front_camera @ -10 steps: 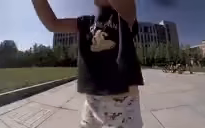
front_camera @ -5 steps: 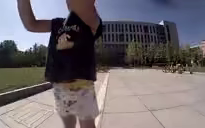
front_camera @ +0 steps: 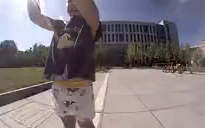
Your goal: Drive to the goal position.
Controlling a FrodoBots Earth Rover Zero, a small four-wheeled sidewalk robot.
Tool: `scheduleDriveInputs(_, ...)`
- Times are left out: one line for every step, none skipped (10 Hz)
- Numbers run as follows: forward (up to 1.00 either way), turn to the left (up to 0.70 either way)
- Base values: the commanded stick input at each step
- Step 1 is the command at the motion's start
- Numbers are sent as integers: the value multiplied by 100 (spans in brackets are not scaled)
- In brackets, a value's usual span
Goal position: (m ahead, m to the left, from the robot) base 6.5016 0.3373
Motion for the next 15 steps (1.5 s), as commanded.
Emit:
scheduleDriveInputs(-6,1)
scheduleDriveInputs(-6,1)
scheduleDriveInputs(-6,1)
scheduleDriveInputs(-6,1)
scheduleDriveInputs(-6,1)
scheduleDriveInputs(-6,1)
scheduleDriveInputs(-6,1)
scheduleDriveInputs(-6,1)
scheduleDriveInputs(-6,1)
scheduleDriveInputs(-6,1)
scheduleDriveInputs(-6,1)
scheduleDriveInputs(-6,1)
scheduleDriveInputs(-6,1)
scheduleDriveInputs(-6,1)
scheduleDriveInputs(-6,1)
